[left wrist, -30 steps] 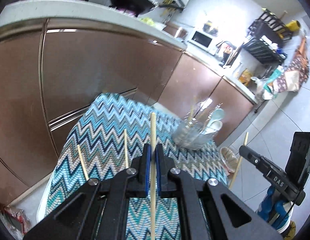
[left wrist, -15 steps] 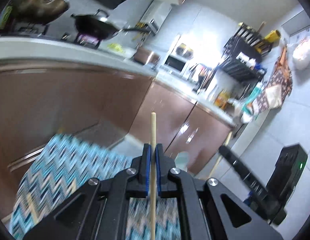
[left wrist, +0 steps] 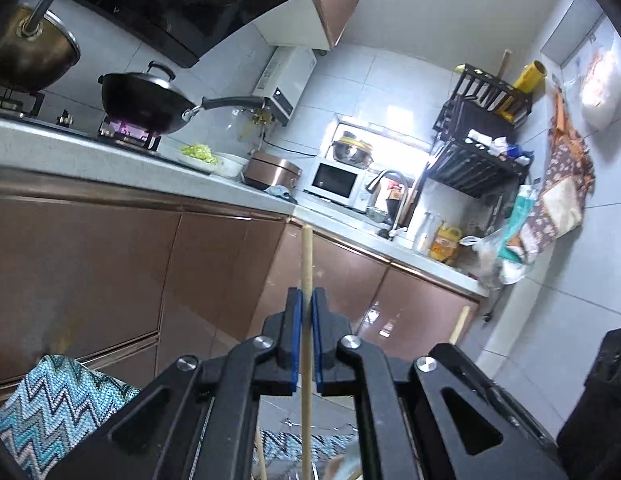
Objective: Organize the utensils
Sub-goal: 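Carry both chopsticks into the wire holder and open both tools, then lift both open tools out of the wire holder back over the cloth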
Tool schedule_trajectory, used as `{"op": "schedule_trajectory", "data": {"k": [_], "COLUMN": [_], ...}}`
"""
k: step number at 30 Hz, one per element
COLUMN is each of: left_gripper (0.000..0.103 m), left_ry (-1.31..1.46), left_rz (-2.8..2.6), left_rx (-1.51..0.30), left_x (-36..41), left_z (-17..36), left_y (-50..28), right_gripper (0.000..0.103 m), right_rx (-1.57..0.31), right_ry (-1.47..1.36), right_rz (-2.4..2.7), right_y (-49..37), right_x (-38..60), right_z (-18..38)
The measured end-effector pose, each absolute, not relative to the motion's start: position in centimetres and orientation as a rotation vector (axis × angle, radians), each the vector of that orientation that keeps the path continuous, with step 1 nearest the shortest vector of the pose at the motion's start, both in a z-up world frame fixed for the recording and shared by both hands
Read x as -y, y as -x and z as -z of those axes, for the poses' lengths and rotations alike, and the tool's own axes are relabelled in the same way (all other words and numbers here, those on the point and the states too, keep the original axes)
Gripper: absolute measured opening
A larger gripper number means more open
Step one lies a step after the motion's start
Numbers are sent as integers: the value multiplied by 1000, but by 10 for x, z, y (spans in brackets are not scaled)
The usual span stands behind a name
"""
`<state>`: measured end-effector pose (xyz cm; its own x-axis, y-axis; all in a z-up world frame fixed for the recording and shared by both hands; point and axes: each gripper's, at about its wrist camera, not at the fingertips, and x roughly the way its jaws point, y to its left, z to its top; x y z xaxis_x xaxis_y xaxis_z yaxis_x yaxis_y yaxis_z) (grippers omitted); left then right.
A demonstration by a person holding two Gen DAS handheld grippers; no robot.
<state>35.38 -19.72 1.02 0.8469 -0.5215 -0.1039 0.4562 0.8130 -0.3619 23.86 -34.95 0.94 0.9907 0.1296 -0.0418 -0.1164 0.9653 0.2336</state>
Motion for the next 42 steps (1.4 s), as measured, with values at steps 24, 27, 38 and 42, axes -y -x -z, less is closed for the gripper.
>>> {"op": "schedule_trajectory", "data": {"k": [24,27,38,42], "left_gripper": [47,53,70,74], "left_ry": [293,280,208,182], "left_rz": [456,416,312,262], "left_rx": [-178,-171,-200,-203], "left_x": [173,153,97,79], "left_z": [14,-4,-42,-46], "left_y": [-328,-309,-222,-186], "right_gripper": [27,29,58,64], "right_rx": [-89,-81,-96,-102], "right_ry": [-209,-211,-207,-183], "right_rz": [-43,-30,13,35], "right_y": [-221,-202,-125,-96], "right_x": [342,339,314,304], "right_z": [10,-4,-46,-54]}}
